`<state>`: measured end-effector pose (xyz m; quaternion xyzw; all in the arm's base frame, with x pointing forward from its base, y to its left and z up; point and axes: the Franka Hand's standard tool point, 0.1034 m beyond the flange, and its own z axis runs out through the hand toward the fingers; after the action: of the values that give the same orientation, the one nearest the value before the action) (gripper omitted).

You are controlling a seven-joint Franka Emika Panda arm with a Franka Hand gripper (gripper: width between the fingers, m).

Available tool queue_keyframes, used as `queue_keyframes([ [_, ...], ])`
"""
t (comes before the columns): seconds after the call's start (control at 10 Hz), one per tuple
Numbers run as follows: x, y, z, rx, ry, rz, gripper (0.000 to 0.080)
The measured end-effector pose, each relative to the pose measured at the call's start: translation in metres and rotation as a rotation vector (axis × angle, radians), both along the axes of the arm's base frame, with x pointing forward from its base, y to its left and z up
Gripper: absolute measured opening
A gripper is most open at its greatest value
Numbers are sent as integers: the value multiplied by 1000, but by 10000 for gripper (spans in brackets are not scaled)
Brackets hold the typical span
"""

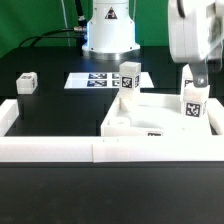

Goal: Assemble square table

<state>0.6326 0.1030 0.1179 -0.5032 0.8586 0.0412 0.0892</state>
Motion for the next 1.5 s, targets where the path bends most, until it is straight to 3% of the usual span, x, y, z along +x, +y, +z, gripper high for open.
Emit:
queue_keyframes([
  [0.1, 3, -4, 5, 2, 2, 10, 649],
  [1.0, 2, -5, 2, -8, -8, 64, 649],
  [1.1, -5, -15, 4, -22, -37, 103, 649],
  [1.5, -43, -63, 35, -63, -127, 467, 649],
])
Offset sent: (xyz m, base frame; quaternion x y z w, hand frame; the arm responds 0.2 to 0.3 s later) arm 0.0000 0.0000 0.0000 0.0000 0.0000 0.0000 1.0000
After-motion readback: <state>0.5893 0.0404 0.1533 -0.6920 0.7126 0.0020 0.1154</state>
